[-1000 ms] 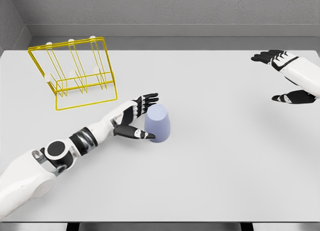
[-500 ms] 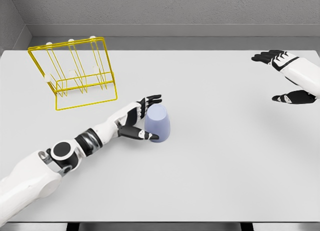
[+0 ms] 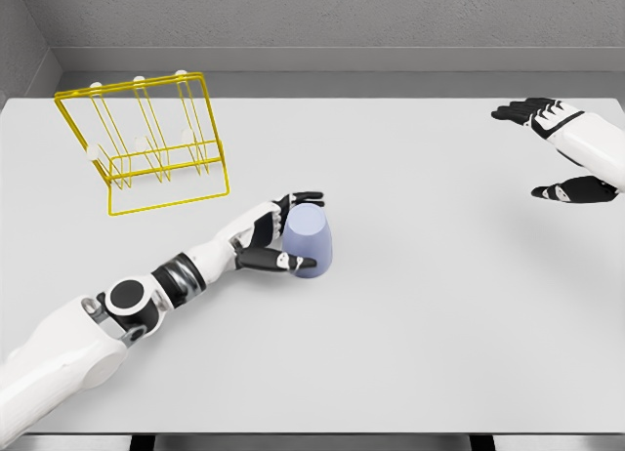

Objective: Place the cup on the cup holder with both arms

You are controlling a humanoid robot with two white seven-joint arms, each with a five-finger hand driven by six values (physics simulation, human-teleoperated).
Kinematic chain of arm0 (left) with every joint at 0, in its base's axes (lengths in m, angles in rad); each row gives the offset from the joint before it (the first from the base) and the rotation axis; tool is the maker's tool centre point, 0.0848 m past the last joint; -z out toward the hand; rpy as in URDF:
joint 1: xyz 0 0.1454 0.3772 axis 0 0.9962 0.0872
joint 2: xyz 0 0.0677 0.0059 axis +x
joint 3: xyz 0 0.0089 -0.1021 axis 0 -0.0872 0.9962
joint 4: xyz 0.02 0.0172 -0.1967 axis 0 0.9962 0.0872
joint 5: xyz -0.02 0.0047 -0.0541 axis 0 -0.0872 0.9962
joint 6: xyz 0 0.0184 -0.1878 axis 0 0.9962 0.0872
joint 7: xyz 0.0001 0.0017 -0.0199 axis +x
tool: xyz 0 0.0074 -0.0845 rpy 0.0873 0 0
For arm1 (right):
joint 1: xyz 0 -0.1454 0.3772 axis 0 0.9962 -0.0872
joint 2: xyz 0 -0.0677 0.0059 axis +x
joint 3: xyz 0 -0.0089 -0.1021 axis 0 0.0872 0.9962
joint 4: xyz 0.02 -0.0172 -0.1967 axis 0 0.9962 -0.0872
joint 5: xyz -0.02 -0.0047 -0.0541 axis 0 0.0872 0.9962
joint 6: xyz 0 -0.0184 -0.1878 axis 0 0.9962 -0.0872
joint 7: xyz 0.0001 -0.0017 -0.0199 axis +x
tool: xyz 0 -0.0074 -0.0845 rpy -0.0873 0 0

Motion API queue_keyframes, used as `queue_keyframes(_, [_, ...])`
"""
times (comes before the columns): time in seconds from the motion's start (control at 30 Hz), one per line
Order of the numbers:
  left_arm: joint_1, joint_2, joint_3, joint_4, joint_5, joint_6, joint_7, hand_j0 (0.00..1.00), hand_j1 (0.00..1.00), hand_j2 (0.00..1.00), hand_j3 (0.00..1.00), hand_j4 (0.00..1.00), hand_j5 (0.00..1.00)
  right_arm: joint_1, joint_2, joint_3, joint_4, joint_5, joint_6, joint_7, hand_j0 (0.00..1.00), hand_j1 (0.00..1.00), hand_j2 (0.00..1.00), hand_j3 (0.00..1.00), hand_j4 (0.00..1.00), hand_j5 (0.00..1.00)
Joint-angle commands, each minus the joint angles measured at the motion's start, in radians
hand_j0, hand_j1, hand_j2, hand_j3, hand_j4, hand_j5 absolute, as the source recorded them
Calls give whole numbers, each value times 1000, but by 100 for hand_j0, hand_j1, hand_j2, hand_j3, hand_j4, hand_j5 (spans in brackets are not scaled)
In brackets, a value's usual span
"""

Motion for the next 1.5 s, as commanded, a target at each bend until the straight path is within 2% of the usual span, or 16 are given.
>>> queue_keyframes(0.0, [0, 0, 0, -1, 1, -3, 0, 66, 66, 66, 66, 66, 66, 0, -1, -1, 0, -7, 3, -1, 100, 100, 100, 100, 100, 100])
queue_keyframes(0.13, [-3, 0, 2, -1, 1, -4, 0, 57, 57, 57, 57, 57, 57, 0, -1, -1, 0, -7, 3, -1, 100, 100, 100, 100, 100, 100])
queue_keyframes(0.53, [-3, 8, 13, -30, 7, -21, 1, 59, 59, 59, 59, 59, 59, 0, -1, -1, 0, -7, 3, -1, 100, 100, 100, 100, 100, 100])
queue_keyframes(0.73, [-3, 26, 53, -81, 7, -21, 3, 59, 59, 59, 59, 59, 59, -2, -1, -1, 0, -7, 3, -1, 100, 100, 100, 100, 100, 100])
queue_keyframes(1.47, [-6, 143, 195, -173, 15, -27, 6, 60, 60, 60, 60, 60, 60, 0, -1, -1, 0, -7, 3, -1, 100, 100, 100, 100, 100, 100])
